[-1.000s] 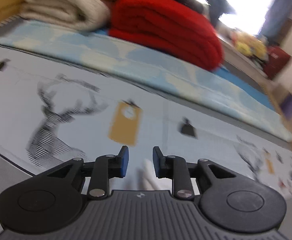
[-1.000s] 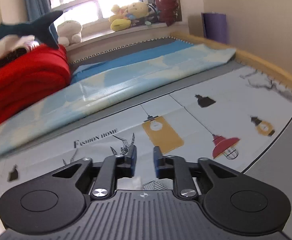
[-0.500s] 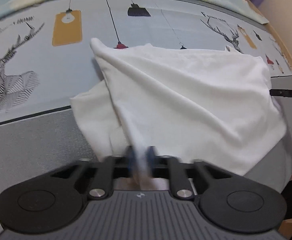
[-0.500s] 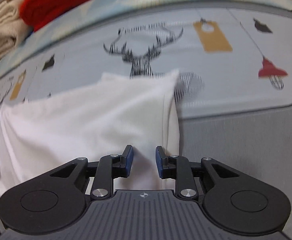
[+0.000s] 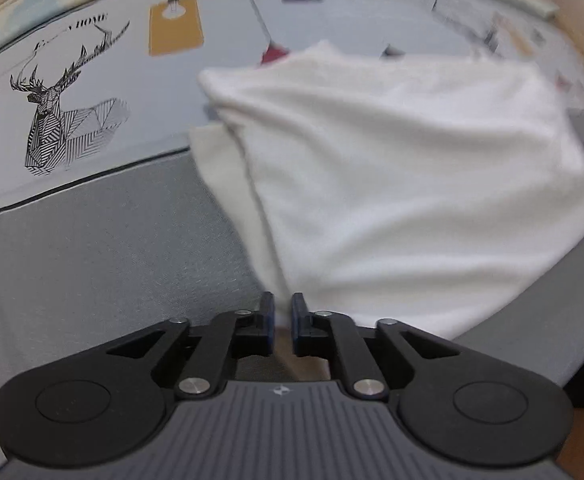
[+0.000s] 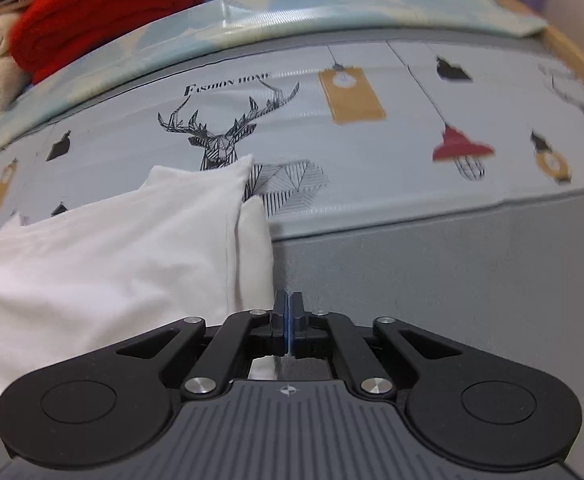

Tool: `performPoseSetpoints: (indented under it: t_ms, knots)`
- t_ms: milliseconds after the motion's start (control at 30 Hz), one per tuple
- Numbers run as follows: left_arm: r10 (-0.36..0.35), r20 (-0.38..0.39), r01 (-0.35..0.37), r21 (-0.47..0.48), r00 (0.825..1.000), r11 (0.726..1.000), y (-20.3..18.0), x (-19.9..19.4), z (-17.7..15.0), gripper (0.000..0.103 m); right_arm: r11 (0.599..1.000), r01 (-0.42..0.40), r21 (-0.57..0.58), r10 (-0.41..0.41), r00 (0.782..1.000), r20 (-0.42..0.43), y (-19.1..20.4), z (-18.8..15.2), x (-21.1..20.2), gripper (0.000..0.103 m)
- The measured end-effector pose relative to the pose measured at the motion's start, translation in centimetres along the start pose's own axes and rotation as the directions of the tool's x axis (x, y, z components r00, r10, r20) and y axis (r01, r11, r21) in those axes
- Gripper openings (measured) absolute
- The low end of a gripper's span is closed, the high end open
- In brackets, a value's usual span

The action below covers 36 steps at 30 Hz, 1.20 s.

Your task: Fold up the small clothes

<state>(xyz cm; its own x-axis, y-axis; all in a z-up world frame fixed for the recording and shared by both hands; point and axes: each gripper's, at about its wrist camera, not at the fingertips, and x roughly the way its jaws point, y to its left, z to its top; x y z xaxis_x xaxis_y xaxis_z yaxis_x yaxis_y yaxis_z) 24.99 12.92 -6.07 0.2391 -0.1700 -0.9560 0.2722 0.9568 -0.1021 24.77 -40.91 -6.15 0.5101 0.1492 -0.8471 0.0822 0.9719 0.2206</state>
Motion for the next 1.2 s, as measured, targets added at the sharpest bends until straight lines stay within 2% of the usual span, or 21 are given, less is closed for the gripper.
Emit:
performPoseSetpoints:
  t_ms: [33,100,167,233,300,333,367,400,433,500,567,600,667,733,800,867,933,1033,1133,1167,1200]
  knots:
    - [-0.041,0.017,0.041,-0.018,0.999,0.999,0.2,-0.6,-0.1,0.022,0.999,-0.039,-0.006,0.039,0.999,-0.026,0.0,-0.4,0.0,0.007]
    - [-0.091,0.024,0.092,-0.026,0.996,0.995,0.2,-1.2,-0.6,0.027,0.993,-0.093,-0.074,0.086,0.992,-0.091,0.4,-1.6,-0.1,0.032]
    - [-0.103,-0.025,0.103,-0.026,0.994,0.994,0.0,-0.5,-1.1,0.027,0.981,-0.099,-0.169,0.076,0.988,-0.135,1.3,-3.1,0.0,0.036]
    - [-0.077,-0.099,0.079,0.015,0.992,0.997,-0.9,0.8,-2.0,0.026,0.967,-0.094,-0.235,0.051,0.982,-0.183,1.7,-4.5,0.5,0.036]
    - [-0.040,-0.164,0.054,0.086,0.986,0.995,-1.7,2.1,-2.8,0.023,0.957,-0.085,-0.278,0.022,0.975,-0.222,2.0,-5.5,1.0,0.034]
    - [-0.020,-0.179,0.040,0.114,0.984,0.993,-2.0,2.5,-3.1,0.022,0.951,-0.085,-0.297,0.013,0.971,-0.238,2.1,-5.8,1.1,0.027]
    - [-0.009,-0.184,0.033,0.129,0.983,0.991,-2.1,2.6,-3.2,0.016,0.947,-0.093,-0.306,0.016,0.970,-0.244,2.0,-5.9,1.0,0.003]
    - [-0.010,-0.181,0.033,0.125,0.983,0.992,-2.0,2.4,-3.1,0.005,0.950,-0.096,-0.298,0.024,0.971,-0.237,1.9,-5.8,0.7,0.004]
    - [-0.002,-0.174,0.023,0.115,0.985,0.993,-1.9,2.1,-3.0,0.000,0.957,-0.096,-0.273,0.032,0.973,-0.231,1.6,-5.4,0.4,0.003]
    - [0.064,-0.178,-0.037,0.150,0.982,0.988,-1.9,2.1,-3.1,0.000,0.970,-0.117,-0.213,0.065,0.969,-0.237,0.8,-5.0,-0.1,0.003]
    - [0.103,-0.228,-0.056,0.205,0.968,0.977,-2.1,2.8,-3.8,0.000,0.964,-0.119,-0.239,0.051,0.961,-0.271,0.8,-5.5,0.0,0.003]
    - [0.103,-0.231,-0.050,0.222,0.967,0.974,-2.1,2.7,-4.0,0.000,0.957,-0.114,-0.265,0.033,0.956,-0.291,0.9,-6.0,0.3,0.003]
    - [0.080,-0.189,-0.051,0.155,0.979,0.987,-1.0,1.5,-3.2,0.002,0.952,-0.118,-0.284,0.025,0.950,-0.311,1.3,-6.0,0.6,0.003]
    - [0.064,-0.087,-0.059,0.051,0.994,0.997,0.7,-0.8,-2.1,0.002,0.954,-0.118,-0.275,0.032,0.954,-0.299,1.4,-5.2,0.1,0.004]
    - [0.044,0.012,-0.044,-0.016,0.999,0.999,1.7,-2.8,-1.3,0.003,0.961,-0.100,-0.259,0.035,0.969,-0.244,1.2,-3.9,-0.9,0.005]
    - [0.004,0.091,0.000,-0.043,0.996,0.999,1.6,-3.9,-0.4,0.003,0.972,-0.067,-0.227,0.035,0.989,-0.144,0.6,-2.5,-2.3,0.007]
    - [-0.032,0.132,0.036,-0.023,0.991,0.999,0.7,-4.1,0.4,0.003,0.983,-0.049,-0.176,0.041,0.998,-0.047,0.2,-1.2,-3.0,0.009]
    - [-0.073,0.129,0.071,0.016,0.989,0.997,-1.0,-2.7,1.9,0.003,0.990,-0.050,-0.129,0.056,0.998,0.038,0.0,0.5,-2.2,0.009]
    - [-0.116,0.115,0.114,0.024,0.987,0.993,-2.0,-0.9,3.0,0.003,0.992,-0.021,-0.121,0.033,0.994,0.103,1.1,1.8,-1.2,0.009]
    - [-0.135,0.098,0.133,0.025,0.986,0.991,-2.0,0.1,3.3,0.003,0.994,-0.023,-0.107,0.036,0.992,0.119,1.4,2.2,-0.8,0.009]
    - [-0.121,0.046,0.120,0.030,0.992,0.992,-1.8,1.8,3.3,0.003,0.995,-0.024,-0.094,0.037,0.990,0.133,1.5,2.4,-0.7,0.009]
